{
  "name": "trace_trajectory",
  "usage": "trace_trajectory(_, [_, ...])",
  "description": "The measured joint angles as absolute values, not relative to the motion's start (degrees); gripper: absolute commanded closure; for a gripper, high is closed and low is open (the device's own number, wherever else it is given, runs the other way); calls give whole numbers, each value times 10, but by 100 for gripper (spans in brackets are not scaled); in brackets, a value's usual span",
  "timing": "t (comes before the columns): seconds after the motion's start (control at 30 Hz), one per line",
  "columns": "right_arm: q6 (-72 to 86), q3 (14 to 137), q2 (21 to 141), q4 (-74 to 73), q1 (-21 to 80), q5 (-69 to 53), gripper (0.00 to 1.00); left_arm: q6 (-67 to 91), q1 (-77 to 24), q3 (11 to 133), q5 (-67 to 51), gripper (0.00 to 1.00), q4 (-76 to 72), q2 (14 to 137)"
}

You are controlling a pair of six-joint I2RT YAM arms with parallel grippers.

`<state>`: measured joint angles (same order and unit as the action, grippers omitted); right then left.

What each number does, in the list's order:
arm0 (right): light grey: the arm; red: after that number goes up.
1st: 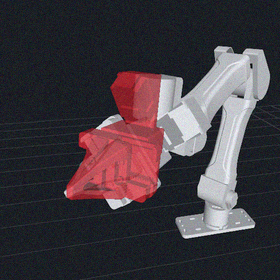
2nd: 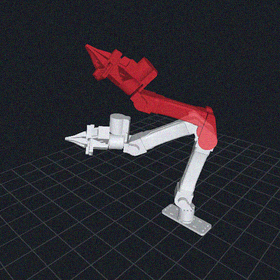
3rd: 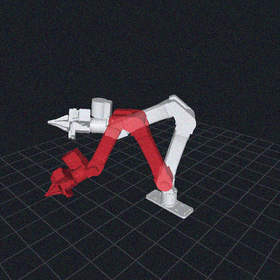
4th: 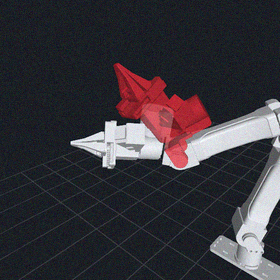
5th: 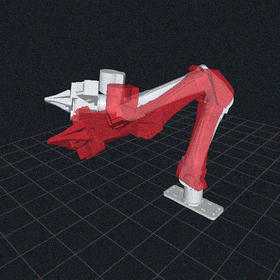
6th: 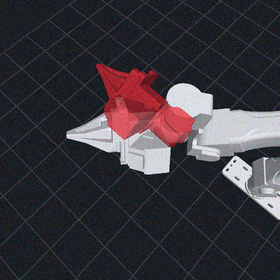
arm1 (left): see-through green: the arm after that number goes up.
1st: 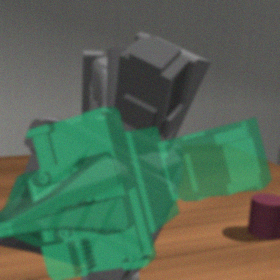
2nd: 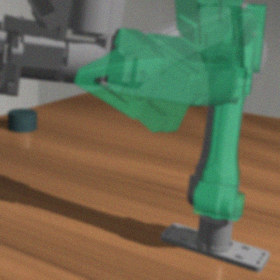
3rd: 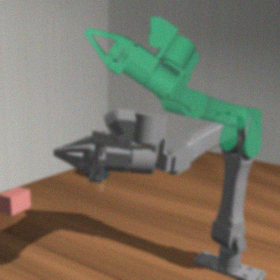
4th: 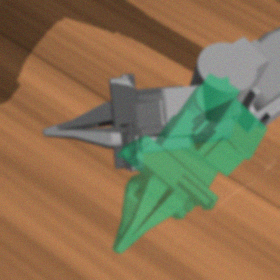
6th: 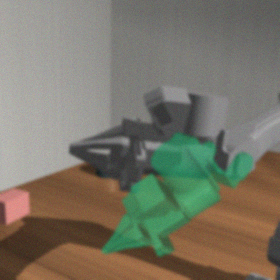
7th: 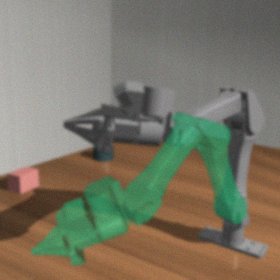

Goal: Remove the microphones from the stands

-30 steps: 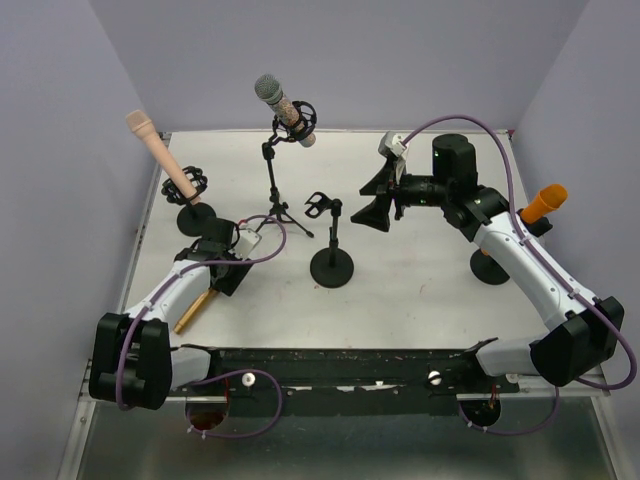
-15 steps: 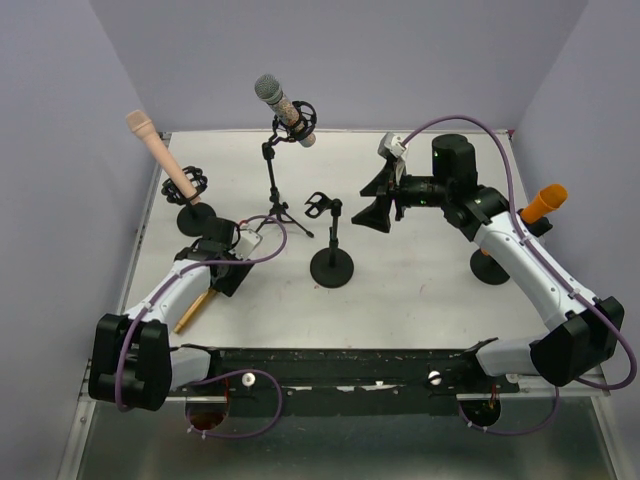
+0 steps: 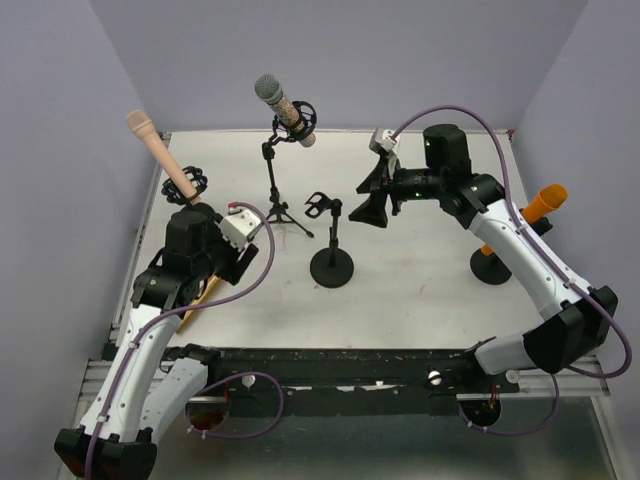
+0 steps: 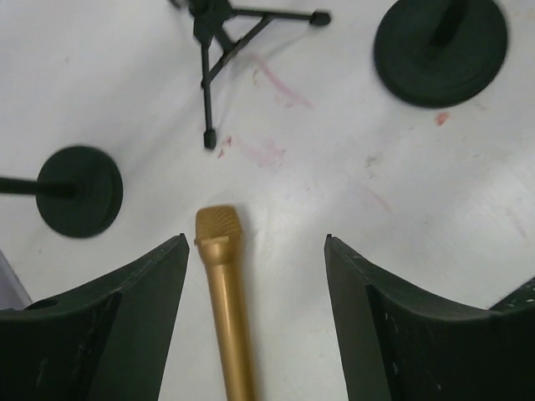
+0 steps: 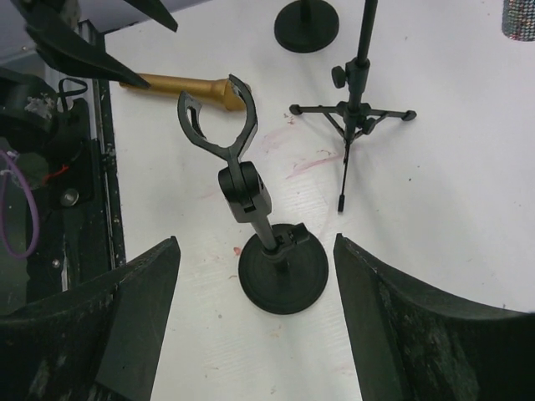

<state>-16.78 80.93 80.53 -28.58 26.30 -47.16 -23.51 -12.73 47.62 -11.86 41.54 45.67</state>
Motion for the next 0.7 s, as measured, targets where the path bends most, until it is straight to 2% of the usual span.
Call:
trace_trajectory(0.13, [-146,823,835,-284,289,-460,21,-202,-140,514,-193,25,414,444])
trace_trajectory(0.23, [-134,843,861,-284,306,-459,28,-176,-140,529,-226,25,402,448])
trace_trajectory(0.27, [-132,852,871,-285,311,-458,33,-170,-140,529,-234,25,400,448])
trace_trajectory(0.33, [-130,871,888,-286,316,-457,54,-161,-140,529,-245,25,399,448])
trace_trajectory(0.4, [-136,889,903,-291,320,-457,69,-155,-140,528,-253,26,396,448])
trace_trajectory(0.47, [-156,917,923,-314,322,-461,79,-149,-140,526,-263,26,390,445])
trace_trajectory(0.53, [-200,960,949,-352,322,-468,85,-145,-141,523,-272,26,388,440])
trace_trajectory(0.7, [-366,1094,1021,-527,321,-512,88,-136,-144,518,-298,26,384,431])
